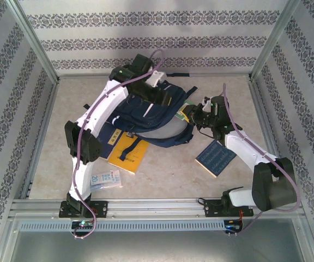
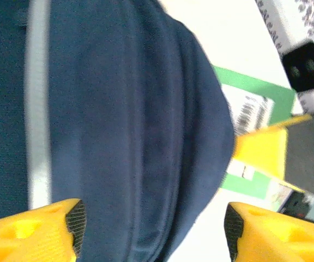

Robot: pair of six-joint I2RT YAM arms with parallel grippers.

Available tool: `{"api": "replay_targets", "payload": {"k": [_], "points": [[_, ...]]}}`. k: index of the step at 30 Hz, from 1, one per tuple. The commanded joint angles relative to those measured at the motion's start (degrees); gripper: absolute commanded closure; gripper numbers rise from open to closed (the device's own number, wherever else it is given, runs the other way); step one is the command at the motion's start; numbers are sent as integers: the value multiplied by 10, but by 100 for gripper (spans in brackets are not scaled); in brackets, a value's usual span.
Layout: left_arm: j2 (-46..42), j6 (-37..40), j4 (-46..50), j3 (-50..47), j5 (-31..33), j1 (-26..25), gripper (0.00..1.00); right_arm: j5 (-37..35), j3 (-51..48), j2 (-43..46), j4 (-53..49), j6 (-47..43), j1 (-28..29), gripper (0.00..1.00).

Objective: Pack the student bag

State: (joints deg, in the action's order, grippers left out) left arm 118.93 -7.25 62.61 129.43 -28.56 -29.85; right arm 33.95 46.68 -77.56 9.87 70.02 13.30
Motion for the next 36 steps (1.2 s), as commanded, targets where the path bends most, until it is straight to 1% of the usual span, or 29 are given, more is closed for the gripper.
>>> {"api": "replay_targets", "payload": {"k": [1, 4, 10, 13, 15, 17, 21, 22, 24, 27, 30, 33, 36], "points": [[-10, 53, 35, -12, 86, -41, 31, 26, 24, 7, 94, 25, 7, 100], [-2, 68, 42, -12, 134, -63, 32, 28, 24, 9, 96, 31, 6, 100], [30, 80, 48, -4, 256, -102, 33, 32, 25, 9, 103, 46, 6, 100], [43, 80, 43, -5, 304, -115, 37, 34, 24, 11, 109, 54, 7, 100], [50, 78, 38, -5, 336, -120, 44, 36, 23, 13, 112, 58, 6, 100], [52, 76, 31, -8, 341, -122, 50, 37, 23, 16, 112, 59, 6, 100], [40, 74, 25, -9, 351, -123, 83, 34, 20, 24, 102, 51, 5, 100], [32, 77, 24, -10, 351, -124, 90, 32, 20, 27, 93, 44, 4, 100], [17, 84, 23, -10, 351, -123, 99, 25, 17, 34, 70, 28, 2, 100], [-10, 89, 27, -12, 373, -123, 100, 9, 12, 44, 23, -19, 3, 100], [-33, 90, 29, -11, 398, -120, 100, -28, -6, 58, -31, -76, 15, 100], [-48, 87, 29, -5, 406, -112, 100, -49, -47, 65, -23, -85, 15, 100], [-66, 79, 26, -4, 395, -103, 100, -59, -73, 58, -11, -95, 16, 100]]}}
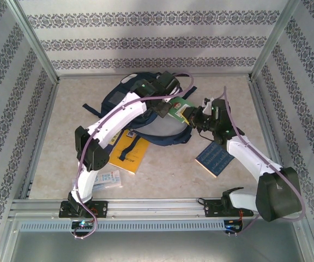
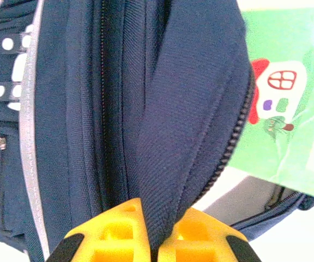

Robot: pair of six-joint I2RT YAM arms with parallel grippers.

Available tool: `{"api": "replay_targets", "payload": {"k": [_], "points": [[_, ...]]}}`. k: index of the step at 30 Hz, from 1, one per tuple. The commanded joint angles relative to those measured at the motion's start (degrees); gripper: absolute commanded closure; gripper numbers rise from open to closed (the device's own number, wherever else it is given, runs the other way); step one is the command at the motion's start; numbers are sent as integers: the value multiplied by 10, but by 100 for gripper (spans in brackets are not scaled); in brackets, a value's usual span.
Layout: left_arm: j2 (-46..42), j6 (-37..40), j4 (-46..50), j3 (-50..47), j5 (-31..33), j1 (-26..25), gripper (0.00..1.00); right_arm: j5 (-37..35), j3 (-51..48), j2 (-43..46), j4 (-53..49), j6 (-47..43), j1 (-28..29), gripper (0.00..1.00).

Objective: Pack the student bag

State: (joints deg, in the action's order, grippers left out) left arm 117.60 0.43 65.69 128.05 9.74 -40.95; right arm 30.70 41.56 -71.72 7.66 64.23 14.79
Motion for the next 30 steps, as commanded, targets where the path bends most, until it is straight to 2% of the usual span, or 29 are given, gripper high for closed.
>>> {"api": "replay_targets", "payload": {"k": [1, 7, 12, 17, 22, 26, 30], "points": [[-58, 1, -7, 10, 7, 11, 100, -28, -26, -5, 11, -41, 2, 100], [-78, 9, -14, 6, -30, 25, 100, -31, -31, -47, 53, -29, 14, 100], [-91, -8, -26, -9, -111, 57, 100, -17, -14, -80, 144, 32, 46, 100], [-125, -40, -82, -49, -155, 80, 100, -35, 51, -134, 182, 63, 98, 100], [-125, -50, -92, -32, -177, 86, 100, -81, 132, -233, 209, 108, 138, 100], [-126, -66, -102, -22, -202, 98, 100, -135, 206, -322, 190, 153, 159, 100], [-121, -83, -107, -4, -240, 106, 100, -167, 282, -401, 194, 151, 174, 100]]}}
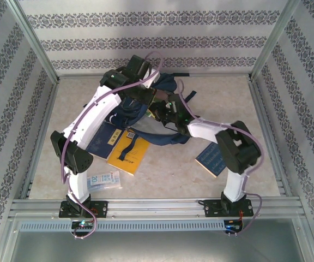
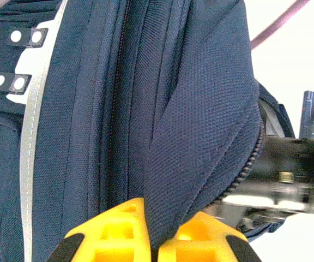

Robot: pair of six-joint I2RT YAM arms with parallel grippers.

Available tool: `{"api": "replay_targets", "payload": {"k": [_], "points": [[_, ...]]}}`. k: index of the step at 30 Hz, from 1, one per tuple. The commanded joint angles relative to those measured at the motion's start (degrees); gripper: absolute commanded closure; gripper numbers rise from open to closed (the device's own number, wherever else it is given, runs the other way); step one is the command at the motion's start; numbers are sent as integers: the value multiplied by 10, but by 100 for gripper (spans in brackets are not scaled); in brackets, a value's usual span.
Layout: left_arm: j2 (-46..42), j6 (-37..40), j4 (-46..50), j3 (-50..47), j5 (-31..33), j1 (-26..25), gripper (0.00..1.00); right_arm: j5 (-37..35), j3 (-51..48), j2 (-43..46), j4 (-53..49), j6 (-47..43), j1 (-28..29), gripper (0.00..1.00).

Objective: Pack the student bag

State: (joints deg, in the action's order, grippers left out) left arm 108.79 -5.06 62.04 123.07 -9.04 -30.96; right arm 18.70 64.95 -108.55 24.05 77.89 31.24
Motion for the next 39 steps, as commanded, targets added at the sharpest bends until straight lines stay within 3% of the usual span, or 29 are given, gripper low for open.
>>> {"api": "replay_targets", "payload": {"k": [1, 4, 6, 8, 10, 14, 20, 26, 31, 35, 39], "points": [[-31, -30, -73, 49, -62, 8, 100, -48, 69, -54, 42, 9, 13, 100], [-20, -35, -72, 59, -83, 16, 100, -52, 120, -107, 55, 0, 16, 96], [-12, -40, -69, 66, -93, 24, 100, -55, 148, -133, 51, -6, 16, 78], [-7, -45, -71, 68, -101, 33, 100, -51, 167, -146, 30, -21, 15, 50], [-4, -48, -71, 70, -108, 40, 100, -52, 160, -130, 14, -54, 15, 35], [2, -48, -71, 70, -108, 52, 100, -77, 130, -49, -102, -173, 15, 24], [20, -57, -80, 67, -119, 69, 100, -95, 59, 80, -214, -325, 9, 21], [50, -69, -83, 74, -149, 72, 100, -120, -21, 202, -293, -393, 5, 24], [53, -72, -87, 60, -160, 73, 100, -120, -117, 321, -301, -440, 13, 27], [69, -79, -80, 59, -194, 73, 100, -74, -177, 394, -280, -539, 74, 31], [81, -90, -75, 64, -218, 73, 100, -78, -198, 390, -247, -644, 166, 34]]}}
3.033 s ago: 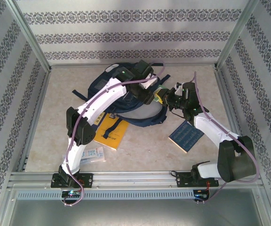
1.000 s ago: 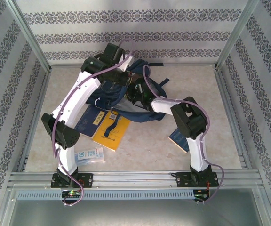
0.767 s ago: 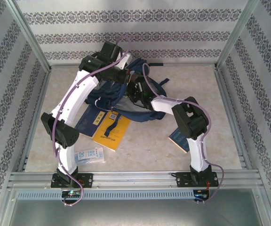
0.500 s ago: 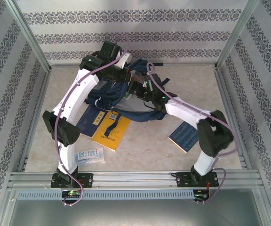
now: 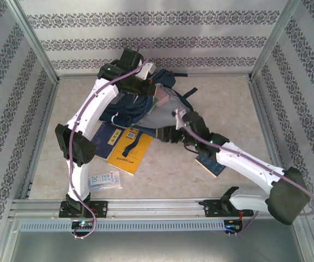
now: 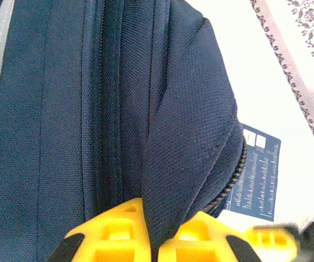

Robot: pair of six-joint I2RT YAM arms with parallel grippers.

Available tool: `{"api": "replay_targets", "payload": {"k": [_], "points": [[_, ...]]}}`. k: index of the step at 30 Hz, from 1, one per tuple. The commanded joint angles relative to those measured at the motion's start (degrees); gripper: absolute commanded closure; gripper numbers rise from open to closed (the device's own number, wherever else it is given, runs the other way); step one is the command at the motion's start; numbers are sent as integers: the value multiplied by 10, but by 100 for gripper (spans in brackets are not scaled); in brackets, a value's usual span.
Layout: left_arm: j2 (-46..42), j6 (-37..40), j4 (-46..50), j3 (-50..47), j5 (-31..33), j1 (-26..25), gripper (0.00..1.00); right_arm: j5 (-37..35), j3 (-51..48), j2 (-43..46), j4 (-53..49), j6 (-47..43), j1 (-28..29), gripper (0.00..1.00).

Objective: Pack the student bag

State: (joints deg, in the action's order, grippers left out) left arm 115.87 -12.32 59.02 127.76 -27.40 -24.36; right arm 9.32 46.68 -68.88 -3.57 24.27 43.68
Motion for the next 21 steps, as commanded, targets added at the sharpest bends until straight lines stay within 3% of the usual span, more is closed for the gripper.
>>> {"api": "replay_targets", "payload": {"k": [1, 4, 10, 14, 18, 21], "points": [[10, -19, -45, 15, -36, 7, 100, 27, -14, -22, 44, -135, 61, 36], [10, -21, -41, 7, -40, 6, 100, 43, 32, -87, 46, -195, 110, 38], [14, -31, -51, -11, -51, 7, 99, 108, 166, -274, 35, -209, 171, 45], [24, -45, -49, -12, -53, 7, 88, 130, 241, -378, -4, -144, 174, 50], [9, -51, -59, -38, -47, 8, 76, 169, 236, -398, -7, -63, 174, 52], [-7, -55, -84, -65, -48, 9, 79, 192, 243, -410, -42, 5, 171, 52]]}}
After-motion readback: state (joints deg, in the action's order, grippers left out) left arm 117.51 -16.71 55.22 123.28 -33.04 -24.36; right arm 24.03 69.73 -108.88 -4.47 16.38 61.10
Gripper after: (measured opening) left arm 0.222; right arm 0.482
